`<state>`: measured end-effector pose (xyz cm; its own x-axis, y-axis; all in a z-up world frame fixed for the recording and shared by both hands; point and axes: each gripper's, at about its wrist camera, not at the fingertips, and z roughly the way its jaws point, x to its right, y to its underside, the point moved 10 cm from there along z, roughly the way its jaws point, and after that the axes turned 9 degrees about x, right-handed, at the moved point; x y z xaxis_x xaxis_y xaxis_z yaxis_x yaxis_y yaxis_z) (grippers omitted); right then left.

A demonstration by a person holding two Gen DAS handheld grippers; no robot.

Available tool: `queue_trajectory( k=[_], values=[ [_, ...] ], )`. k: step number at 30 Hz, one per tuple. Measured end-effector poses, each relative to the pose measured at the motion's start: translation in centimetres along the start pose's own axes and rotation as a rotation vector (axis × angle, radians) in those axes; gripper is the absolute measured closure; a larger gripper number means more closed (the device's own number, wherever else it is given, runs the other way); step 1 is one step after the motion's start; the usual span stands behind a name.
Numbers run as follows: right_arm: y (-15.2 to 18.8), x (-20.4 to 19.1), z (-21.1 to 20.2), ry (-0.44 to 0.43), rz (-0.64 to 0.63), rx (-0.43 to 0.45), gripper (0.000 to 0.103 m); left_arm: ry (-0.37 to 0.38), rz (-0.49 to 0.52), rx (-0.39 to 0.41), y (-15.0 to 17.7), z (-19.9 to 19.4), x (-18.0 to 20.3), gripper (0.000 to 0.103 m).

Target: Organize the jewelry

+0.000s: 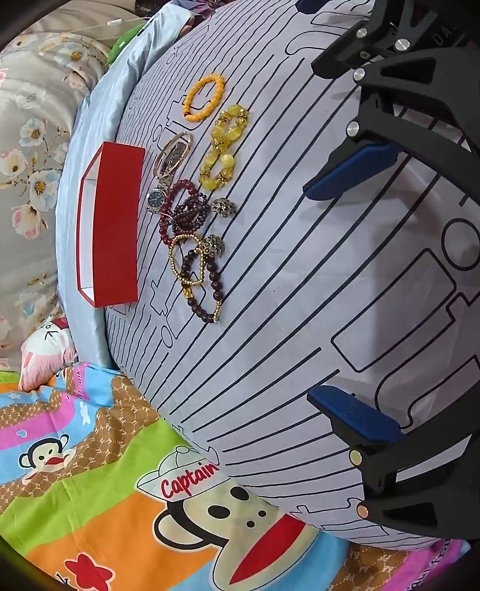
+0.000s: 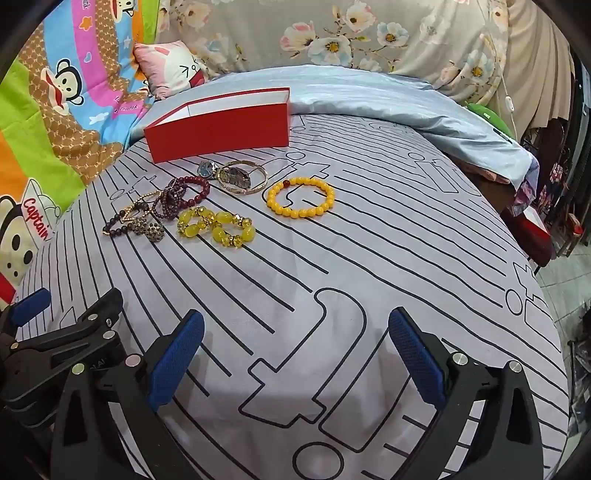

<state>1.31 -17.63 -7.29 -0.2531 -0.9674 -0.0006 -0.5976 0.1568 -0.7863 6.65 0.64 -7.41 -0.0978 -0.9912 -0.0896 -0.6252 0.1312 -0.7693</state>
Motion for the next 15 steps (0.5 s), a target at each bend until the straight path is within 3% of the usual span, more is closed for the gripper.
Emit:
queue_trajectory(
  k=[15],
  values=[
    [0.09, 0.12, 0.15, 0.006, -0.003, -0.002, 0.007, 0.007, -0.015, 0.012, -0.54, 0.02, -0.39, 0.007]
  ],
)
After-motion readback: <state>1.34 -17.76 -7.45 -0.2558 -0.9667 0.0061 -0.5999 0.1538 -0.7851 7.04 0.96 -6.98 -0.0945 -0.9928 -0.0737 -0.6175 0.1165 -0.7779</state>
